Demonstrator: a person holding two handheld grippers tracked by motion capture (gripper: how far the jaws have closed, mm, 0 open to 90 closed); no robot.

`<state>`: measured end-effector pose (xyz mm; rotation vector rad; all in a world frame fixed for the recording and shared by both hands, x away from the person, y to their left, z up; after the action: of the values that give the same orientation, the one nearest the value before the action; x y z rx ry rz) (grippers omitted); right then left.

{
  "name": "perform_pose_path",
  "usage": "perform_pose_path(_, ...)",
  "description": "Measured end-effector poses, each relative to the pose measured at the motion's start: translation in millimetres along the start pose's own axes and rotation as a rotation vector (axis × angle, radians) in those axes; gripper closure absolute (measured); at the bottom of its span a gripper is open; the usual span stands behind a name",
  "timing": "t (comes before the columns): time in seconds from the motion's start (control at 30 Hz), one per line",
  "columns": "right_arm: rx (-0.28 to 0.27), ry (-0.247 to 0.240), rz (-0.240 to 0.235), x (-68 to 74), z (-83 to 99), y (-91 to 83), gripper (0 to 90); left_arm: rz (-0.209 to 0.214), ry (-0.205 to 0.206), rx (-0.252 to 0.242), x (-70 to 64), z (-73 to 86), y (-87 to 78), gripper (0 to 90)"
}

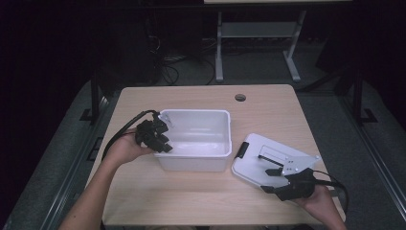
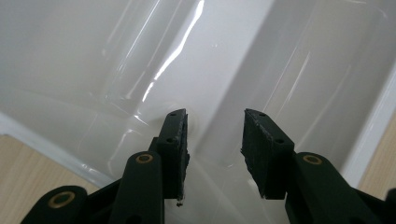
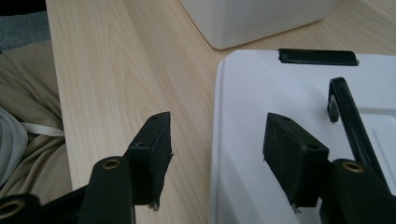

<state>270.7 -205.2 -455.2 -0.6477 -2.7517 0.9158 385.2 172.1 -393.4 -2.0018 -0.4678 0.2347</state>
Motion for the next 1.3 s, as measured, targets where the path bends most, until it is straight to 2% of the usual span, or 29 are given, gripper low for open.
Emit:
perform_pose_path(0.23, 0.001, -0.001, 0.001, -0.2, 0.3, 0.3, 41.1, -0.004, -0.002, -0.011, -0.1, -1.1, -5.6, 60.2)
perform_pose_path(0.7, 0.005, 0.0, 0.002, -0.2, 0.3, 0.3, 41.1, -0.034, 0.011, -0.035, -6.1, -4.7, -37.4, 59.6)
perform_pose_path(1.07, 0.0, -0.001, 0.003, 0.3, -0.4, -0.9, 41.1, -0.055, 0.004, -0.062, -14.0, 5.5, -65.4, 59.2)
perform_pose_path(1.3, 0.005, -0.006, 0.008, 0.6, -0.3, -1.8, 41.1, -0.078, 0.006, -0.056, -17.7, 17.5, -76.3, 59.0)
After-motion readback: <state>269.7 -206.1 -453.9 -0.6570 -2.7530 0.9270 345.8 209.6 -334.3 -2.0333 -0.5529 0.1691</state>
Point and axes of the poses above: each handheld gripper's, and its own axes: y roughly forward along the jaws, z roughly out of its underside, x roughly to its left, the point moved 5 cm from there along y, roughly forward along the jaws, and after that the axes turned 5 degrees about -x, right-handed, at the moved point
